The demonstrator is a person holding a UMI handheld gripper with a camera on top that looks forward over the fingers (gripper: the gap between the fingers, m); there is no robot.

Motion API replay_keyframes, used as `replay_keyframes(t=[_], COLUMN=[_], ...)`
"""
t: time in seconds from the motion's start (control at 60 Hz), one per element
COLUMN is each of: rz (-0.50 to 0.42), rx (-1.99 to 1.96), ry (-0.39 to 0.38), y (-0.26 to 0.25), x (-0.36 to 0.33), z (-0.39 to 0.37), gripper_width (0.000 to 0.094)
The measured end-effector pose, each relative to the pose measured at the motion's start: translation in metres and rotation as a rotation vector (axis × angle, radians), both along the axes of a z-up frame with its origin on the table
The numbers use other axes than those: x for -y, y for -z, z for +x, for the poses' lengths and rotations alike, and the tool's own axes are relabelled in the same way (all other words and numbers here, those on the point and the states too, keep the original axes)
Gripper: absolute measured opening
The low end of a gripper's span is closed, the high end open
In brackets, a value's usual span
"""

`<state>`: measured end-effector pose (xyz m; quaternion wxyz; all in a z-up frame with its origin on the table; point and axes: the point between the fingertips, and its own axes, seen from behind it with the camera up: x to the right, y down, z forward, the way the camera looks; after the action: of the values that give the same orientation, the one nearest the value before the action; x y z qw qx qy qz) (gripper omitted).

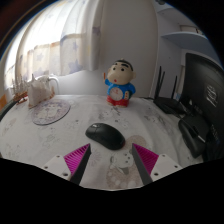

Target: Arrange mouse

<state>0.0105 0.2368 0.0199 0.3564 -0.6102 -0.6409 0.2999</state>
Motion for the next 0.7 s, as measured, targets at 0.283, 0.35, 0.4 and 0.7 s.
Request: replay_keyframes(t=[0.283,0.35,0.4,0.7], rz=[-0.021,-0.02,-0.015,-0.022], rx=[0.017,0.02,0.028,0.056], ry=[-0.054,-0.045,-0.039,-0.023], y=[0.026,0.025,0.026,0.032], x=[-0.009,-0.015,-0.019,-0.027], z=[-0.081,-0.095,-0.104,-0.13], gripper_width=[0.0855,0.0857,0.0861,0.0508])
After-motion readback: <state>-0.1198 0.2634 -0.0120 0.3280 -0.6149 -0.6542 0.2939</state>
